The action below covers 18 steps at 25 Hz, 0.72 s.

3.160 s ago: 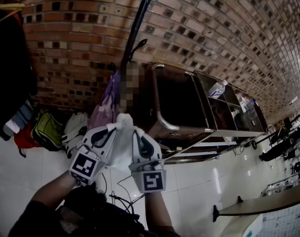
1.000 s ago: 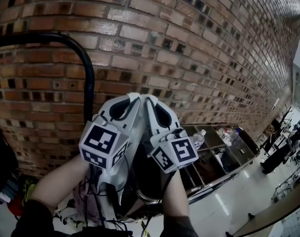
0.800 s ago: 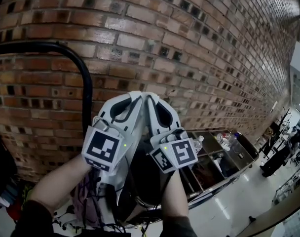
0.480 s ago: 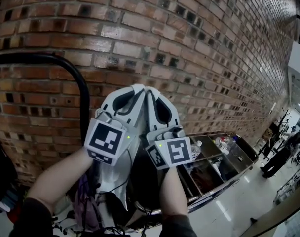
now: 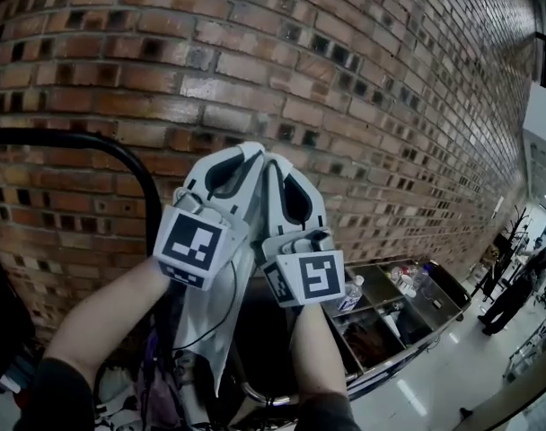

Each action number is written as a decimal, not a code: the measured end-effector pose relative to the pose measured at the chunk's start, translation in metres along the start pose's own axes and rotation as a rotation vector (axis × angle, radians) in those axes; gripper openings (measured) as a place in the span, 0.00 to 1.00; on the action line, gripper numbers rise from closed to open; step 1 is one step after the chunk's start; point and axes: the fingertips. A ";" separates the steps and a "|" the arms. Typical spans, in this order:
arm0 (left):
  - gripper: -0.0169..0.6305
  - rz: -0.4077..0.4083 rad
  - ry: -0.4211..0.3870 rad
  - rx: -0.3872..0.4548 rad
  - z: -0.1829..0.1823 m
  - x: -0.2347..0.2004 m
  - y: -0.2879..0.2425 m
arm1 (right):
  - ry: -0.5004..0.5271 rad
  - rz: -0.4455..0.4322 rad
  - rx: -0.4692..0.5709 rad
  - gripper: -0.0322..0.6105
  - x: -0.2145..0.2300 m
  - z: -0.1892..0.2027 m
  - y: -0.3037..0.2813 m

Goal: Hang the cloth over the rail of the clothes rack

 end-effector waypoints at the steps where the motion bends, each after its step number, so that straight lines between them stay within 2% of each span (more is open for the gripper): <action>1: 0.09 0.004 -0.007 -0.003 -0.003 -0.002 -0.003 | 0.008 0.005 0.010 0.09 0.000 -0.003 -0.003; 7: 0.09 0.046 -0.074 0.036 -0.023 -0.006 -0.016 | 0.047 0.058 0.079 0.09 0.004 -0.020 -0.014; 11: 0.09 0.044 -0.075 0.052 -0.032 -0.014 -0.022 | 0.124 0.036 0.105 0.09 -0.010 -0.023 -0.012; 13: 0.09 0.055 -0.103 0.052 -0.036 -0.015 -0.026 | 0.148 0.037 0.110 0.09 -0.013 -0.023 -0.012; 16: 0.09 0.079 -0.153 0.037 -0.034 -0.019 -0.031 | 0.115 0.038 0.121 0.09 -0.012 -0.017 -0.016; 18: 0.09 0.080 -0.148 0.021 -0.031 -0.026 -0.034 | 0.074 0.029 0.129 0.09 -0.010 -0.012 -0.020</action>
Point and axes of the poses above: the fingertips, and each gripper's own axes: y backward along the fingers, x to its right, z out of its underside, and after that the axes turned 9 degrees about y, right-handed
